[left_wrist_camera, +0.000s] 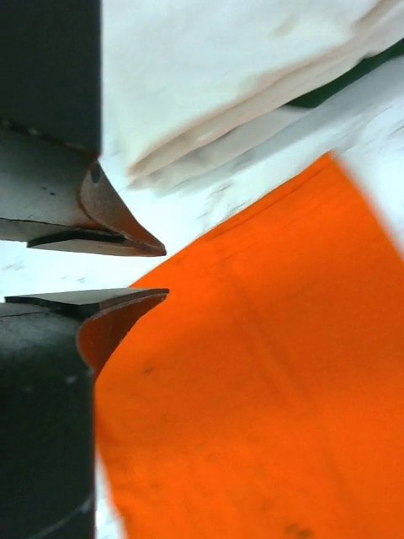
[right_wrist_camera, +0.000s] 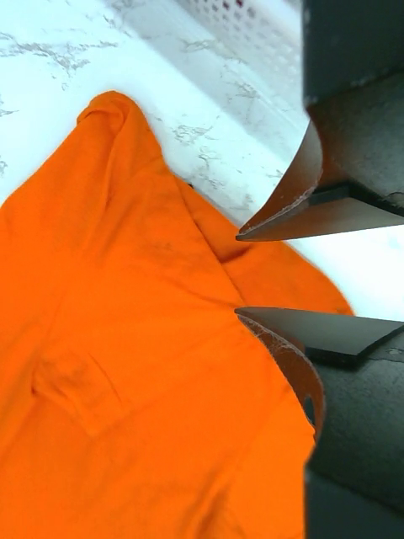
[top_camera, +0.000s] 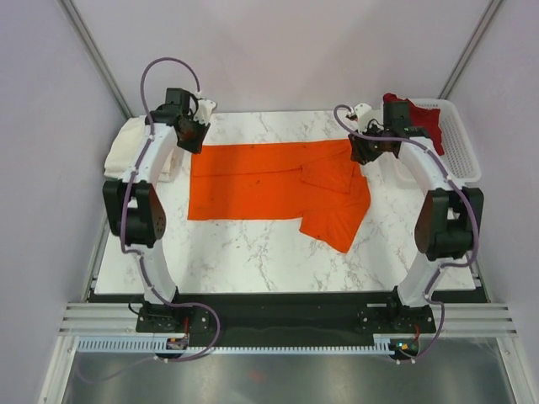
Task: Fold and stack the t-shirts
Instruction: Fold the T-shirt at the center of the board.
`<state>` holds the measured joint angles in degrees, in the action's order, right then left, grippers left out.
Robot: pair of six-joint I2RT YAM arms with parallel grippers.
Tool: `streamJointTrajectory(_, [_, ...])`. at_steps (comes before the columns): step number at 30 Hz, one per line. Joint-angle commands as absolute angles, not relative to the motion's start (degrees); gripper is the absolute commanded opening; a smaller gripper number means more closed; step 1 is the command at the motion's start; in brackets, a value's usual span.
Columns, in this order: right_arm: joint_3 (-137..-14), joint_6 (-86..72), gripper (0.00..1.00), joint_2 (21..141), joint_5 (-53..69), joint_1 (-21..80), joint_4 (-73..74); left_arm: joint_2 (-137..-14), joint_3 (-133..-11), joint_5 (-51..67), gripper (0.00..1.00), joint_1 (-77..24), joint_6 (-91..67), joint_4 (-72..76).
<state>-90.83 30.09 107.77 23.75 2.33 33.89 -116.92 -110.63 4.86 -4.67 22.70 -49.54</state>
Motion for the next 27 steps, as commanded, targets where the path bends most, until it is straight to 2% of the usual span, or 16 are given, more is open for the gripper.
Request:
streamJointTrajectory(1, [-81.41, 35.5, 0.45, 100.23, 27.16, 2.9, 32.34, -107.07, -94.78, 7.2, 0.29, -4.04, 20.48, -44.83])
streamJointTrajectory(6, [-60.41, 46.3, 0.44, 88.79, 24.71, 8.78, 33.75, -99.07, -80.98, 11.95, 0.35, -3.43, 16.44, -43.86])
streamJointTrajectory(13, [-37.03, 56.24, 0.45, 67.95, 22.06, 16.96, 31.82, -93.52, -73.04, 9.59, 0.36, -3.16, 16.17, -40.52])
streamJointTrajectory(21, [-34.19, 57.13, 0.46, 63.46, 21.09, 18.54, 33.4, -93.16, -67.51, 7.47, 0.42, -1.94, 15.56, -37.09])
streamJointTrajectory(27, [-35.06, 57.22, 0.45, 66.88, 22.58, 20.12, 32.25, -93.43, -66.18, 7.91, 0.43, -0.09, 14.77, -36.47])
